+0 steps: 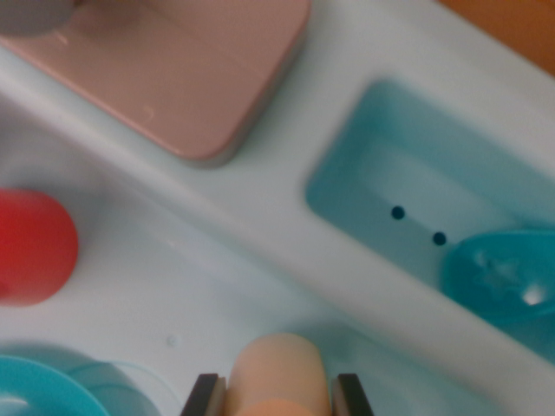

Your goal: Pick detergent from the sink

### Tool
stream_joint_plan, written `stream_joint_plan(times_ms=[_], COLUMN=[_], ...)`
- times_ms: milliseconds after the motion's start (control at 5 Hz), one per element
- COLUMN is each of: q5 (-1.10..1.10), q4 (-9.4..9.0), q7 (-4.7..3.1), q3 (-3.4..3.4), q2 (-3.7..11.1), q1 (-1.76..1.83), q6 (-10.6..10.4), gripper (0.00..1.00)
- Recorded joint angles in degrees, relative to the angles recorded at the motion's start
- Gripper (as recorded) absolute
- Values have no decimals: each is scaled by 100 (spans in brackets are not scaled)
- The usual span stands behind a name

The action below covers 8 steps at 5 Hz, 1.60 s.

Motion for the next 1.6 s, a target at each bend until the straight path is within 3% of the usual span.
stream_joint_plan(times_ms=[1000, 1200, 1400, 1600], q5=[-24, -40, -40, -59], q4=[182, 307, 307, 450], q7=[23, 38, 38, 56], q3=[-3, -5, -5, -7], q2=[-87, -147, -147, -215], q1=[2, 3, 3, 4], q6=[268, 451, 451, 663], gripper=[100, 100, 100, 100])
